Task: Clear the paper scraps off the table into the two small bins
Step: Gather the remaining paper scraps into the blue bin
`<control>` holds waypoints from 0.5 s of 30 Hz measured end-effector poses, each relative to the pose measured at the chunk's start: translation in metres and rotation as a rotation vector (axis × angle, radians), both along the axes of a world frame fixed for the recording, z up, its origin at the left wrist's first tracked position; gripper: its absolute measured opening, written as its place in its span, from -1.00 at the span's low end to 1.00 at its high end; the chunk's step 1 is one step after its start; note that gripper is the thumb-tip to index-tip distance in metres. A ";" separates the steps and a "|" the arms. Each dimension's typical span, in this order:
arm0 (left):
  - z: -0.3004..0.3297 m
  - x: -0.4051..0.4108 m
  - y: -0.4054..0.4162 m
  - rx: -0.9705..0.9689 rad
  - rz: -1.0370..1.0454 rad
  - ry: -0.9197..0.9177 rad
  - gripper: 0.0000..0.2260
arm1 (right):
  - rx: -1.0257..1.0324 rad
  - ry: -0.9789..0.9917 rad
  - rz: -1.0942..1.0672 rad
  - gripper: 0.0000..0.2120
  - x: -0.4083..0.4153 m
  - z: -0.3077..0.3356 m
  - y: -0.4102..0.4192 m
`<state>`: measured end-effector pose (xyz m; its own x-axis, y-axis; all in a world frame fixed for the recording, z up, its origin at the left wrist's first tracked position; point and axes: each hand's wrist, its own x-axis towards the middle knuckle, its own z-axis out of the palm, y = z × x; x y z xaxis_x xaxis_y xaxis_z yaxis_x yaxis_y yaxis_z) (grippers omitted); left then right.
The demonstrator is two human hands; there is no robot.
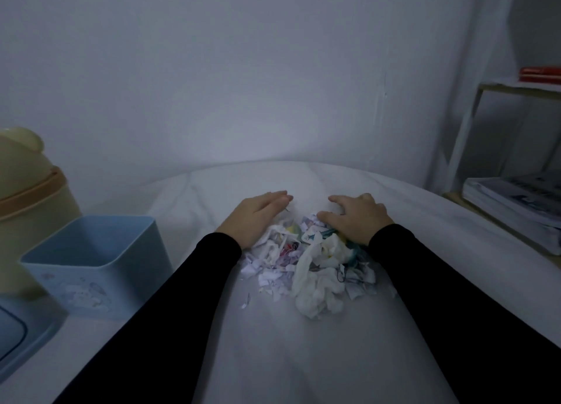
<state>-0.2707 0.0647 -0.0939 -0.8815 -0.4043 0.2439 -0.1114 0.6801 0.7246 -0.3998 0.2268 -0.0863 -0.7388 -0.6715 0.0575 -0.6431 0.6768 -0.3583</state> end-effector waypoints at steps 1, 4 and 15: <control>0.000 -0.001 0.002 -0.025 -0.010 -0.060 -0.63 | -0.006 -0.003 -0.005 -0.46 0.000 0.000 0.000; 0.000 0.000 0.005 -0.091 0.032 -0.157 -0.53 | -0.105 0.008 -0.026 -0.51 -0.001 -0.001 -0.002; 0.004 0.045 0.037 -0.175 0.080 0.062 -0.50 | -0.046 -0.102 0.173 -0.55 0.014 0.021 -0.001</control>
